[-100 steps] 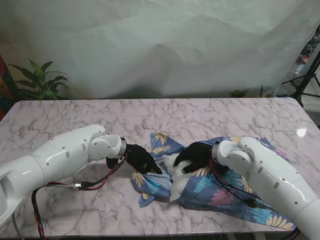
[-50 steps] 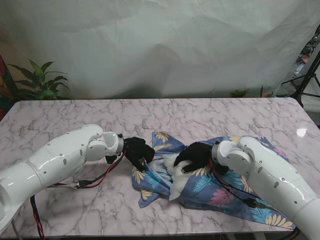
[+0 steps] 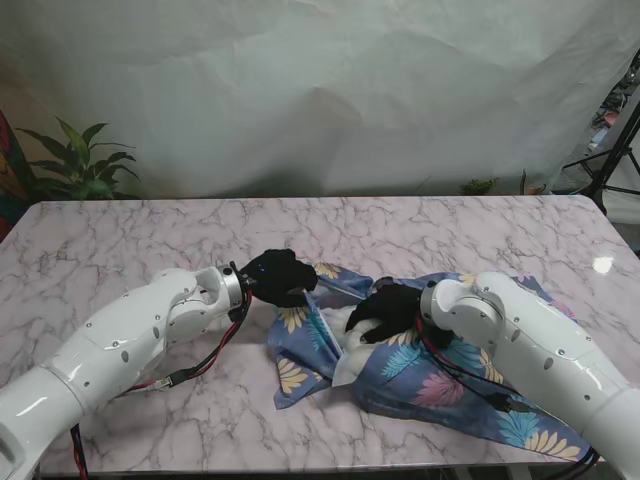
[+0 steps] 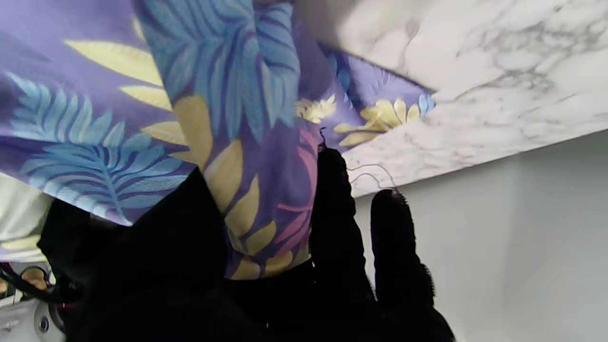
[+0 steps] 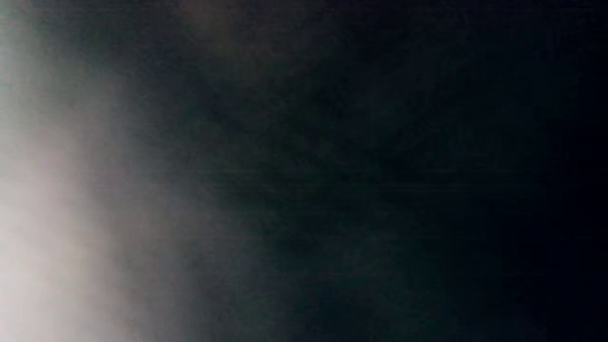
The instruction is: Put a pillowcase on a pillow
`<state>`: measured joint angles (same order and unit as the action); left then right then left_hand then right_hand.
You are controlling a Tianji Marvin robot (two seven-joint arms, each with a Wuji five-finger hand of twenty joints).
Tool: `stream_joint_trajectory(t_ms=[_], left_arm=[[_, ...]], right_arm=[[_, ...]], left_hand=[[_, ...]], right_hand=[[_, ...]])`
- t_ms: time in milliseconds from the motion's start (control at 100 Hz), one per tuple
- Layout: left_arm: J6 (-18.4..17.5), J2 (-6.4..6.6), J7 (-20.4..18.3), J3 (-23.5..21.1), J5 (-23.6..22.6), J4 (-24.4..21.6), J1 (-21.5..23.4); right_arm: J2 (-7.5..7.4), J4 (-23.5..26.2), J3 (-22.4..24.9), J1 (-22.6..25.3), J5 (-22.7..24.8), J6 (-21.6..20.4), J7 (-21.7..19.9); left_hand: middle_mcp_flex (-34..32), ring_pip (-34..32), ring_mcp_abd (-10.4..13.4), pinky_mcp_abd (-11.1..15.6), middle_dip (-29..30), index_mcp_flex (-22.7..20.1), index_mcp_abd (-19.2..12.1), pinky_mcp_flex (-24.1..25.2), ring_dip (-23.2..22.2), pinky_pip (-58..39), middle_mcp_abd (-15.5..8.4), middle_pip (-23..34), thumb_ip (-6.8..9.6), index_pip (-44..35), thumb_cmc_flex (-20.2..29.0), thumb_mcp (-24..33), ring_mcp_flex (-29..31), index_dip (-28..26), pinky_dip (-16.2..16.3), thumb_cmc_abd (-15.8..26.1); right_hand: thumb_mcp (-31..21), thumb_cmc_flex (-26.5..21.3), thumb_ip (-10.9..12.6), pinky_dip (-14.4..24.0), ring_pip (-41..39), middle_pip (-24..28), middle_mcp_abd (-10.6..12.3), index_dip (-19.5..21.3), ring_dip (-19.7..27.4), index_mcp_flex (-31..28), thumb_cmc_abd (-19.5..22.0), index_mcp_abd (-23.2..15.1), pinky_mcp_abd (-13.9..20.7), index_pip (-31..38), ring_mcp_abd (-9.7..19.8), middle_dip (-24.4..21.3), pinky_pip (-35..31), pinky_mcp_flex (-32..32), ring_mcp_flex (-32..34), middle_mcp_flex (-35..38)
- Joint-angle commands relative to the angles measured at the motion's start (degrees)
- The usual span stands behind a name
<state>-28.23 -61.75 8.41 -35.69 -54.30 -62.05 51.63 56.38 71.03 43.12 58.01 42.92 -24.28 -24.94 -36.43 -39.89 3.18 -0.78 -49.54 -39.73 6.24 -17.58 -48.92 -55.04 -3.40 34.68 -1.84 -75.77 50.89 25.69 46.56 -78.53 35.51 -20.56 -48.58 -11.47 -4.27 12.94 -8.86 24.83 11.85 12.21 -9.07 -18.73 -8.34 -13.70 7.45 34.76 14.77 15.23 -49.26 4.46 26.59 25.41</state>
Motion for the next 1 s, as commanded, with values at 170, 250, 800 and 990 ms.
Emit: stream_joint_trajectory(t_ms=[170, 250, 800, 990], left_arm=[[0.26, -1.02, 0.62, -3.11, 2.1, -3.38, 2.33], [-0.42, -1.28, -0.12, -3.98, 3.81, -4.32, 3.39], [-1.96, -4.77, -3.72, -7.19, 23.08, -4.28, 8.64], [1.28, -6.8, -1.45, -6.38, 27.4, -3.72, 8.57]], right_arm=[[0.9, -4.14, -3.47, -1.46, -0.67, 4.6, 1.7], [1.55, -4.29, -3.17, -1.47, -1.15, 7.76, 2.79], [3.89, -3.55, -2.29, -2.18, -4.38, 19.55, 5.72], [4.39, -4.36, -3.57, -3.08, -5.98, 19.62, 6.27]], left_hand=[[-3.36, -1.93, 0.89, 0.14, -1.61, 0.6, 7.85, 0.87, -0.35, -1.97, -1.41, 0.42, -0.53, -3.76, 2.53, -1.55, 0.03, -2.61, -1.01, -0.69], [-2.53, -1.39, 0.54, -0.02, -1.33, 0.66, 7.2, 1.32, -0.08, -1.54, -1.33, 0.55, -0.46, -3.68, 1.95, -1.54, -0.59, -2.71, -1.18, -0.16], [4.84, 2.9, -1.52, -1.34, 10.4, 3.05, 2.77, 4.79, 0.95, 2.22, -0.14, 1.79, -0.83, -1.79, -2.79, -3.84, -4.71, -2.53, -1.07, 6.4], [6.92, 3.66, -2.45, -2.07, 15.58, 5.46, 3.36, 5.93, 1.39, 2.72, 1.37, 0.51, -0.78, -0.44, -0.66, -7.39, -6.44, -1.72, -0.98, 7.25]], right_hand=[[0.31, 0.32, 0.67, -0.25, -0.14, 2.73, -1.73, 1.0, 0.02, -1.26, 2.02, -0.92, -3.41, 2.99, -1.39, 0.88, -0.37, 0.72, 1.82, 2.62], [0.85, 0.13, 0.68, -0.2, -0.24, 2.74, -1.96, 0.94, -0.01, -1.11, 2.21, -0.49, -3.47, 2.89, -1.62, 0.89, -0.46, 0.84, 2.09, 2.56], [3.3, -1.02, 0.83, 0.08, -0.45, 2.78, -2.99, 0.43, -0.13, -0.94, 2.63, 0.68, -4.17, 2.08, -2.52, 0.88, -1.02, 1.45, 2.3, 2.39], [3.57, -1.01, 0.83, 0.1, -0.37, 2.71, -3.01, 0.37, -0.1, -0.98, 2.61, 0.81, -4.25, 2.03, -2.56, 0.85, -1.04, 1.48, 2.3, 2.31]])
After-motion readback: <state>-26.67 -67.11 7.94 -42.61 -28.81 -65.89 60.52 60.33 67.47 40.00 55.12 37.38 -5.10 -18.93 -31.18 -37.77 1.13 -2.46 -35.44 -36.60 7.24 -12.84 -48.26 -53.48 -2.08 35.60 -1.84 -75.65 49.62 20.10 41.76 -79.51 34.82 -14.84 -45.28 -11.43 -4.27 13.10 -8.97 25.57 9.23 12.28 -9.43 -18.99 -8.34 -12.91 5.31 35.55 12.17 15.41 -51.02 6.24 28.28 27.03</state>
